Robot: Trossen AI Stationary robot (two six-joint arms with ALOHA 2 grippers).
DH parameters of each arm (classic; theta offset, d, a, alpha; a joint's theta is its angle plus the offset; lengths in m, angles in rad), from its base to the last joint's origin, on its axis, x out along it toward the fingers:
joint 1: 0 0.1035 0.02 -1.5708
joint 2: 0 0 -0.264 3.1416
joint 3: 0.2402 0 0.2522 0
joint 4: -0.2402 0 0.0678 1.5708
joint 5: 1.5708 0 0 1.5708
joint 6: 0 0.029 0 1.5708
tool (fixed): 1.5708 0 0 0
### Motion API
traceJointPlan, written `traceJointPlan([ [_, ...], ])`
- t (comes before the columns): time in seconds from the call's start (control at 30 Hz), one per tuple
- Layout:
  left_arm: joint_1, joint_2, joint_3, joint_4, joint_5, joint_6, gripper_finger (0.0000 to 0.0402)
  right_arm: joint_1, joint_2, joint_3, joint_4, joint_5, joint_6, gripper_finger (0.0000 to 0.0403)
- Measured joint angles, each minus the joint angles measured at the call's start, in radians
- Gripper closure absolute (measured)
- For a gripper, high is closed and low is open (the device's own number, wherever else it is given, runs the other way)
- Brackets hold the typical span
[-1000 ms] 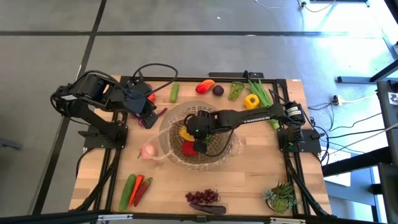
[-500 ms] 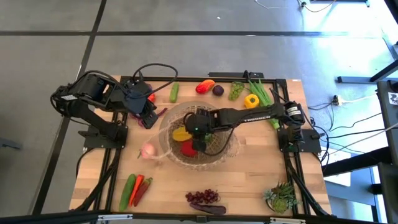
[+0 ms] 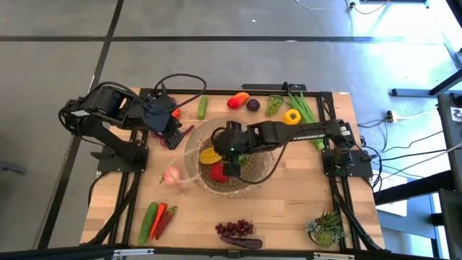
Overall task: Build produce basket
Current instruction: Adjust the brown basket
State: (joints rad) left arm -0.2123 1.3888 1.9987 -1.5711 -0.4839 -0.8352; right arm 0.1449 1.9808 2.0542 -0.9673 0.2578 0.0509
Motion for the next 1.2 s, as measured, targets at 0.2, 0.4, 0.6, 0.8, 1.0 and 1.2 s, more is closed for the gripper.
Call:
traceJointPlan([
  [0.2,0.0,0.0,0.0,0.0,0.007,-0.021,0.0332,-0.002,-0.002,0.085,-0.086,0.263,0.097,0.0305],
  [0.4,0.0,0.0,0.0,0.0,0.011,-0.027,0.0332,-0.075,0.001,0.028,0.048,0.237,0.097,0.0305],
  [0.6,0.0,0.0,0.0,0.0,0.011,-0.029,0.0332,-0.142,0.004,-0.062,0.127,0.043,0.098,0.0305],
  [0.8,0.0,0.0,0.0,0.0,0.031,-0.063,0.0332,-0.14,0.003,-0.081,0.103,-0.021,0.093,0.0305],
  [1.0,-0.035,0.0,-0.001,0.0,0.057,-0.128,0.0332,-0.107,-0.001,-0.068,0.071,-0.039,0.049,0.0305],
  [1.2,-0.088,-0.005,-0.111,0.002,0.145,-0.315,0.0333,-0.087,-0.01,0.058,-0.032,-0.043,0.019,0.0305],
])
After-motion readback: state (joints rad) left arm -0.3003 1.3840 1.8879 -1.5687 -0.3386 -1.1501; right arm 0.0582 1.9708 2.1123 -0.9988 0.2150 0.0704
